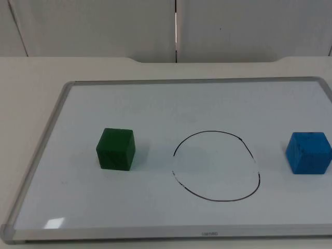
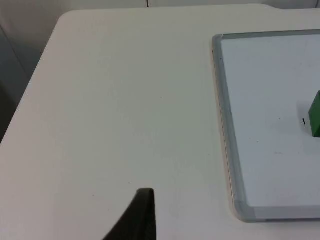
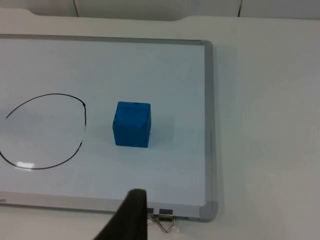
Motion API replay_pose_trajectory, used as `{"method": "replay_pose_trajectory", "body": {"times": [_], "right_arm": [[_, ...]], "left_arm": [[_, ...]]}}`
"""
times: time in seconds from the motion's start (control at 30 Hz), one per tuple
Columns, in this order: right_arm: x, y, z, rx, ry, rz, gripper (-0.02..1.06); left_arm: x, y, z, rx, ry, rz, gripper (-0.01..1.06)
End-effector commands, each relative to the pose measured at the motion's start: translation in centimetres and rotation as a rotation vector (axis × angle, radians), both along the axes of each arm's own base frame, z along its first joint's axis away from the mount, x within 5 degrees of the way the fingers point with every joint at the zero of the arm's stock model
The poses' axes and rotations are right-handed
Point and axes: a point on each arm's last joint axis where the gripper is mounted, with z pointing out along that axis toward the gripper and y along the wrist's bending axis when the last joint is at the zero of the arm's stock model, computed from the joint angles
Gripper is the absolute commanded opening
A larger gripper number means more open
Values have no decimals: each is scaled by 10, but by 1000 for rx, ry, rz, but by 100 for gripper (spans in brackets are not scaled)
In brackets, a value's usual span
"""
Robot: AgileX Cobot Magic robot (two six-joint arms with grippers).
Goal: Push the two cubes into the marked area.
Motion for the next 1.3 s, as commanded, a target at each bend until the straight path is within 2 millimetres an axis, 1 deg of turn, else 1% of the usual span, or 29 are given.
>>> {"method": "replay_pose_trajectory", "body": {"times": [0.0, 0.17, 0.33, 0.4, 0.7, 0.87, 0.93, 1.0, 1.1, 1.13, 1.2, 1.27], "right_arm": [[0, 0, -1, 1, -3, -3, 105], [0, 0, -1, 1, -3, -3, 105], [0, 0, -1, 1, -3, -3, 105], [0, 0, -1, 1, -3, -3, 105], [0, 0, -1, 1, -3, -3, 105], [0, 0, -1, 1, -3, -3, 105], [0, 0, -1, 1, -3, -3, 105], [0, 0, -1, 1, -3, -3, 105], [0, 0, -1, 1, -3, -3, 105], [0, 0, -1, 1, -3, -3, 105], [0, 0, -1, 1, -3, -3, 105], [0, 0, -1, 1, -3, -3, 105]], "left_arm": [[0, 1, 9, 4, -44, 10, 105], [4, 1, 21, 15, -63, 2, 105], [10, 0, 26, 23, -82, -7, 105], [14, 1, 29, 81, -100, -28, 105], [16, 1, 32, 80, -132, -31, 105], [16, -3, 32, 39, -140, -52, 105], [16, -7, 33, -4, -145, -83, 104], [16, -7, 33, -4, -145, -91, 104], [22, -15, 34, -29, -135, -172, 96], [27, -18, 36, -44, -134, -205, 92], [28, -19, 36, -55, -133, -216, 91], [37, -23, 39, -87, -129, -254, 90]]}}
